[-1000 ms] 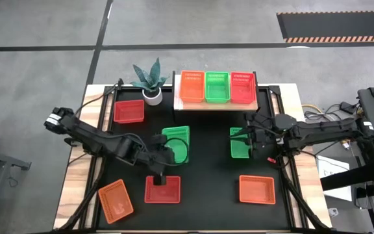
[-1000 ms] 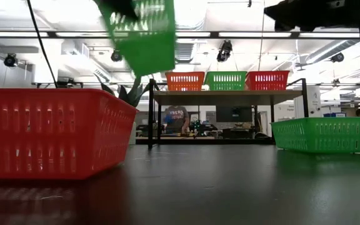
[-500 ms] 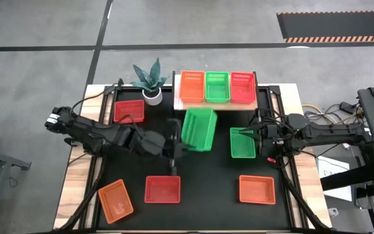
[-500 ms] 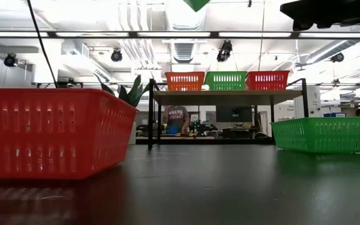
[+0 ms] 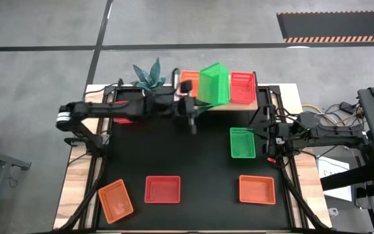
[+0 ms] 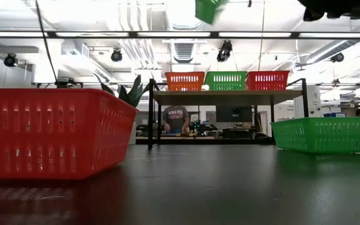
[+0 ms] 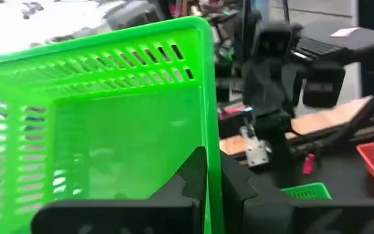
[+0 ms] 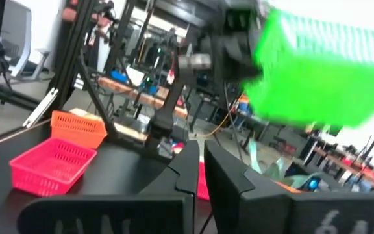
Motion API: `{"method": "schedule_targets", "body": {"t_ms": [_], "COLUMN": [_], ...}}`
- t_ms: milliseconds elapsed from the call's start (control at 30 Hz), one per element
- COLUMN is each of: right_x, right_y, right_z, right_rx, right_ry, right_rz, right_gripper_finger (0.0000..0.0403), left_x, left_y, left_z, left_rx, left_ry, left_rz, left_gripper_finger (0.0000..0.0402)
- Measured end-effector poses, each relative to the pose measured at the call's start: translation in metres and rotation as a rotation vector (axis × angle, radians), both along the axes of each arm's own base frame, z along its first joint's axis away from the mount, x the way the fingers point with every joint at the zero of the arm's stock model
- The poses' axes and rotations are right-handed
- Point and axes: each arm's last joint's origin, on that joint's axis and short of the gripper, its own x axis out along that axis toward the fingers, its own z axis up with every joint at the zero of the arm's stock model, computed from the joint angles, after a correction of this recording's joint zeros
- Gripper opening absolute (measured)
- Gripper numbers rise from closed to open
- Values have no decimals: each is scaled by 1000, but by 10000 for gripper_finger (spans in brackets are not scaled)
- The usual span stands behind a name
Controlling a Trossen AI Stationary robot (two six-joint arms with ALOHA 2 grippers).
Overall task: Stack baskets on shelf by color
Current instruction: Stack the left green bin on top of the green bin on the shelf
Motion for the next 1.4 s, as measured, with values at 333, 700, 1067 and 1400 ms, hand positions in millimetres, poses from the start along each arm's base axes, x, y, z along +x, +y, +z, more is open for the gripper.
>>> {"method": "schedule_targets", "body": {"t_ms": [333, 700, 1067, 1400], "right_x": [0, 0, 0, 0], "right_y": [0, 0, 0, 0], "right_z": [0, -1, 0, 0], "right_rx": [-7, -5, 1, 2], "right_ry": [2, 6, 6, 6], "right_rz": [-1, -1, 0, 0], "right_gripper_finger": [18, 18, 18, 18], "left_x": [40, 51, 48, 48], "left_y": [49, 77, 88, 90], "left_z": [-41, -70, -74, -74], "left_rx": [-28, -84, -91, -95], "left_ry": [98, 147, 159, 159], "left_rz": [89, 171, 210, 217], "left_gripper_finger": [0, 0, 0, 0]}}
